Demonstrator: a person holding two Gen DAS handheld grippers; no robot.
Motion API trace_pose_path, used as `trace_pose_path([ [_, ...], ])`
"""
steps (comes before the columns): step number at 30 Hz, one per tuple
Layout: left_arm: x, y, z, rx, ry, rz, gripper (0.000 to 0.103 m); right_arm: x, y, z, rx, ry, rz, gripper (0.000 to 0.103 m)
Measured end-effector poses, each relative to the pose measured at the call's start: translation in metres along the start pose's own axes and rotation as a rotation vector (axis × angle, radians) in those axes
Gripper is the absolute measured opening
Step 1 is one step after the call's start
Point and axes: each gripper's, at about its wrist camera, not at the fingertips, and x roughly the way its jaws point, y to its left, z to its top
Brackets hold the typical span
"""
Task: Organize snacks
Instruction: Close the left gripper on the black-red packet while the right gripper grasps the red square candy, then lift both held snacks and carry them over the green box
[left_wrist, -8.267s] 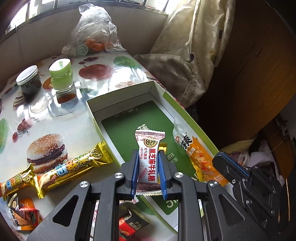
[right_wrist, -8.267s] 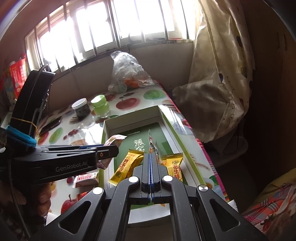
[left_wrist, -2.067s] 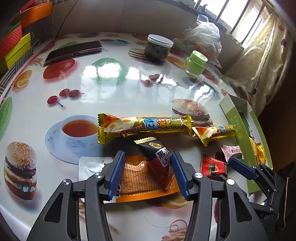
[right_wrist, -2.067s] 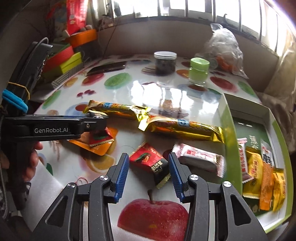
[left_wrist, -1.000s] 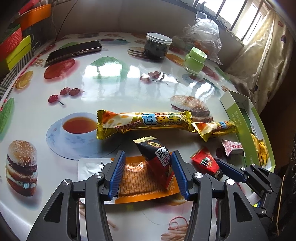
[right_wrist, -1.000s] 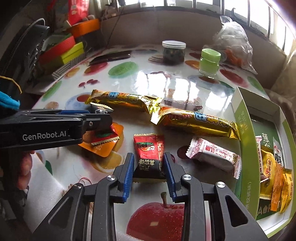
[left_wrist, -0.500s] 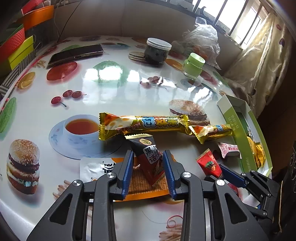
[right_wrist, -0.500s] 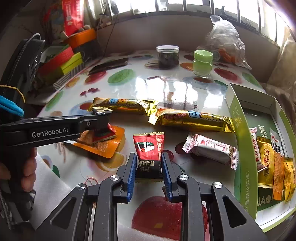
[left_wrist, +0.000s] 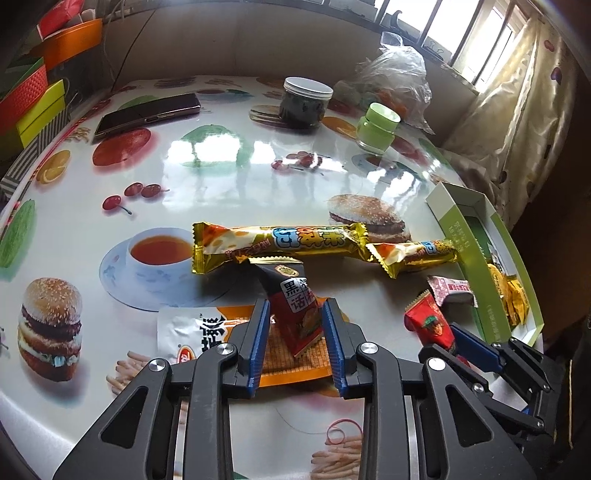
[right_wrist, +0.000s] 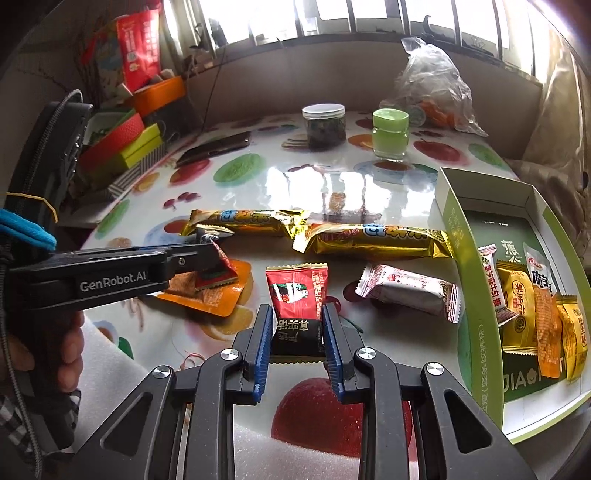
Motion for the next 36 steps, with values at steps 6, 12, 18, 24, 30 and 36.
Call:
trace_pose_path([
  [6, 0.003, 0.003, 0.003, -0.013, -0.001, 0.005, 0.047, -0.002, 0.0, -0.002, 0.008, -0.005, -0.002, 0.025],
  [12, 0.019, 0.003, 0.009, -0.047, 0.026, 0.043, 0.051, 0.0, 0.0, -0.002, 0.009, 0.0, -0.002, 0.025],
  [18, 0.023, -0.002, 0.011, -0.026, 0.024, 0.067, 0.051, 0.001, -0.001, -0.003, 0.012, 0.0, 0.0, 0.025],
  [24, 0.023, -0.003, 0.011, -0.006, 0.017, 0.072, 0.031, 0.0, -0.002, -0.003, 0.016, -0.005, -0.003, 0.025],
  [30, 0.018, -0.006, 0.009, 0.013, 0.014, 0.067, 0.027, -0.003, -0.003, -0.003, 0.024, -0.011, -0.007, 0.025],
  [36, 0.008, -0.01, 0.008, 0.029, 0.0, 0.056, 0.027, -0.01, -0.004, -0.004, 0.034, -0.028, -0.013, 0.025],
])
